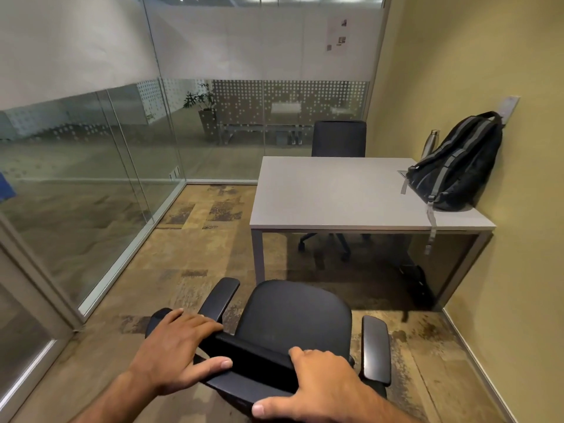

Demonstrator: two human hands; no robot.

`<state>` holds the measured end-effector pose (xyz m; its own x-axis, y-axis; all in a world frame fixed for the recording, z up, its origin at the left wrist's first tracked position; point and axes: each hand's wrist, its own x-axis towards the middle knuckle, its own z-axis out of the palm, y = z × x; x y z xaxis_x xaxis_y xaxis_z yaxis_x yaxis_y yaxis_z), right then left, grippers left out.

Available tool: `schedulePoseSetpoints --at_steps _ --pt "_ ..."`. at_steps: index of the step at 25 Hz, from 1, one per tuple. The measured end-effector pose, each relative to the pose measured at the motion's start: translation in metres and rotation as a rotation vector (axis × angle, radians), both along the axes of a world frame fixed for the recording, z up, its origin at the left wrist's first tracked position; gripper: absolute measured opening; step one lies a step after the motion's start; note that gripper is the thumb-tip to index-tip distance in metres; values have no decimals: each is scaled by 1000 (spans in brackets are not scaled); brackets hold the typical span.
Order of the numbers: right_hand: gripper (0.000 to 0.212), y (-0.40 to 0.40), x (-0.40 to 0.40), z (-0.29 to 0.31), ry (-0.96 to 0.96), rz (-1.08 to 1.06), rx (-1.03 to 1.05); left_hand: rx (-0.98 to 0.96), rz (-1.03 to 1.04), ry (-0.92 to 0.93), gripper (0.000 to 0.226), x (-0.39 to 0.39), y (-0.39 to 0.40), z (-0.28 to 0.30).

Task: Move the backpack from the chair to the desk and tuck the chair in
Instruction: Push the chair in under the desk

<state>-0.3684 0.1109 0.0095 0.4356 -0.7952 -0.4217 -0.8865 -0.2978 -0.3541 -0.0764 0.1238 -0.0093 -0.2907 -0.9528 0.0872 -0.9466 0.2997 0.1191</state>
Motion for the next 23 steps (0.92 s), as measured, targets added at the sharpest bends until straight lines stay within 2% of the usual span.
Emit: schedulePoseSetpoints --at_steps 9,12,17,23 --pt "92 -13 -86 -5 51 3 -165 51 105 -45 100 -81 8 5" --pt "92 -20 -108 -4 54 -3 -191 80 124 -43 104 -106 0 8" --pt "105 -34 -147 -6 71 -16 -237 76 123 -16 113 -149 -15 10" --pt "99 -58 -211 0 95 -10 -201 69 142 3 115 -217 -34 4"
